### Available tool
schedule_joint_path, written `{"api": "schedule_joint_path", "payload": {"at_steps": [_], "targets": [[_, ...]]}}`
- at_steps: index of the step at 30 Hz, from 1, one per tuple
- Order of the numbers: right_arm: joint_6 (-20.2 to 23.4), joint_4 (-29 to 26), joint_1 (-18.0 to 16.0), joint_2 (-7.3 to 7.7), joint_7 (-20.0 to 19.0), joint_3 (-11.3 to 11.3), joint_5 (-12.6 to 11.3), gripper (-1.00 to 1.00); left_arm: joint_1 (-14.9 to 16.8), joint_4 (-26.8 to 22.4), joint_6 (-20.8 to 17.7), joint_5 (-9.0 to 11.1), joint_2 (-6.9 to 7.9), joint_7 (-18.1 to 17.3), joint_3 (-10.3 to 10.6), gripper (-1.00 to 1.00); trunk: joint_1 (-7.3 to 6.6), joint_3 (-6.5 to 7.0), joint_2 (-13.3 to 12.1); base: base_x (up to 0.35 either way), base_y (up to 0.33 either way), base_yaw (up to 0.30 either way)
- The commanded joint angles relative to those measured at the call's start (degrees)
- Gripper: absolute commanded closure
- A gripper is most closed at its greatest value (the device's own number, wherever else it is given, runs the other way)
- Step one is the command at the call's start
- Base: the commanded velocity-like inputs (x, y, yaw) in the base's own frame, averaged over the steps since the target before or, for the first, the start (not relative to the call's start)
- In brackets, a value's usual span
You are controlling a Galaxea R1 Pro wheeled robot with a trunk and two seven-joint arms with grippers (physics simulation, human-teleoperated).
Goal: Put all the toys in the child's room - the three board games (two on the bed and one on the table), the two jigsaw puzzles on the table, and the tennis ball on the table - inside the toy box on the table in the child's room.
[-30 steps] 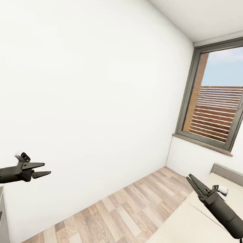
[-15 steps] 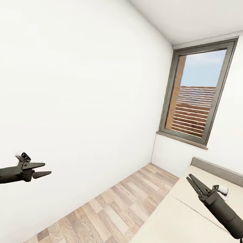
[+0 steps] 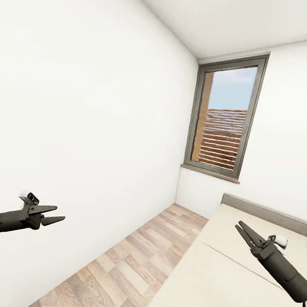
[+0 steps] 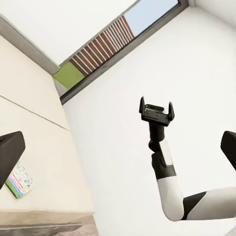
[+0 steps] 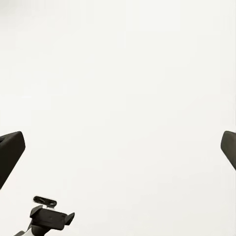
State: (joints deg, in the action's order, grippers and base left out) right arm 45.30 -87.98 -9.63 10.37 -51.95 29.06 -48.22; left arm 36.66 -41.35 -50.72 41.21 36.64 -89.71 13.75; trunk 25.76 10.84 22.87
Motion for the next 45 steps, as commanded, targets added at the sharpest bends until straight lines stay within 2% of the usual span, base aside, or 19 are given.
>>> {"api": "schedule_joint_path", "payload": {"at_steps": [1,11,33,45], "targets": [[0.31,0.21,-0.03,0.02,-0.08,0.07,-0.13,-1.00,0.04,0.04,-0.61,0.15,0.05,-0.29,0.27,-1.00,0.03,-0.01,0.05,0.000,0.000,-0.074],[0.42,0.64,-0.03,0.17,-0.08,0.14,-0.26,-1.00,0.02,0.04,-0.61,0.04,0.03,-0.29,0.24,-1.00,0.03,-0.10,0.05,0.000,0.000,-0.042],[0.43,1.52,-0.03,0.26,-0.08,0.27,-0.30,-1.00,0.06,0.04,-0.62,0.01,0.01,-0.29,0.28,-1.00,0.03,-1.72,0.05,0.000,0.000,-0.139],[0.40,3.07,-0.03,0.26,-0.08,1.69,-0.25,-1.00,0.03,0.04,-0.61,0.01,0.01,-0.29,0.30,-1.00,0.03,-2.65,0.05,0.000,0.000,-0.151]]}}
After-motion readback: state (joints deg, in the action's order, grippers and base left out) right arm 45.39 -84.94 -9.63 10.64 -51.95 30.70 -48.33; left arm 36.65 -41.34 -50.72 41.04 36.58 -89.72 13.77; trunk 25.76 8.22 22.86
